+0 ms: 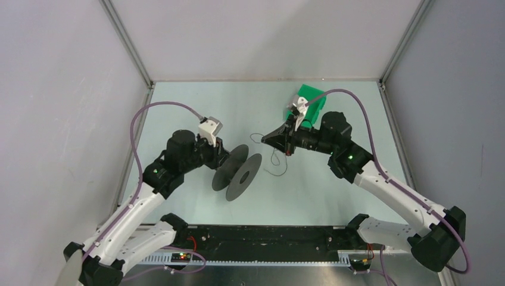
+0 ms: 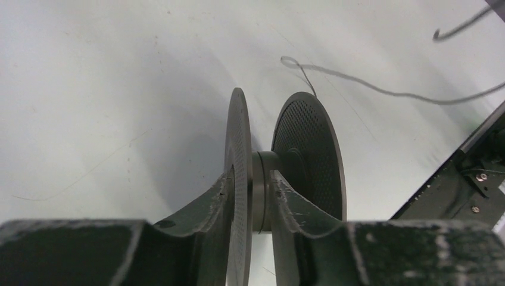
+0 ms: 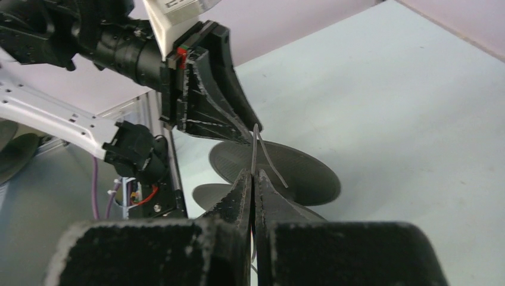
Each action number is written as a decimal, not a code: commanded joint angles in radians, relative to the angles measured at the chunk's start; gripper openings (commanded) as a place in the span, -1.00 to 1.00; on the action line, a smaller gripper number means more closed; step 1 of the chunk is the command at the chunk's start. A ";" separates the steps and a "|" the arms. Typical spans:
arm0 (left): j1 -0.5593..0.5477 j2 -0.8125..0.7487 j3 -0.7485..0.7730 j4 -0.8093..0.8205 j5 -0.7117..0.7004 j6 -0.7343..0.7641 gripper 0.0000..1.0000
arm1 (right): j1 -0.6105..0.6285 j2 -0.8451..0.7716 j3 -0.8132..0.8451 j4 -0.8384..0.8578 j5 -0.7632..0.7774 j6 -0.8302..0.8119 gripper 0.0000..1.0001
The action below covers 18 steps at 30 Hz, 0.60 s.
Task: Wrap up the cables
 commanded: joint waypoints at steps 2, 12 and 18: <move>-0.005 -0.085 0.005 0.045 -0.080 0.050 -0.26 | 0.081 0.039 -0.003 0.165 -0.043 -0.005 -1.00; -0.004 -0.241 -0.057 0.089 0.025 0.151 -0.10 | 0.123 0.182 -0.003 0.363 -0.148 -0.012 -1.00; -0.004 -0.274 -0.094 0.168 0.190 0.166 -0.02 | 0.124 0.207 -0.003 0.435 -0.159 0.060 -1.00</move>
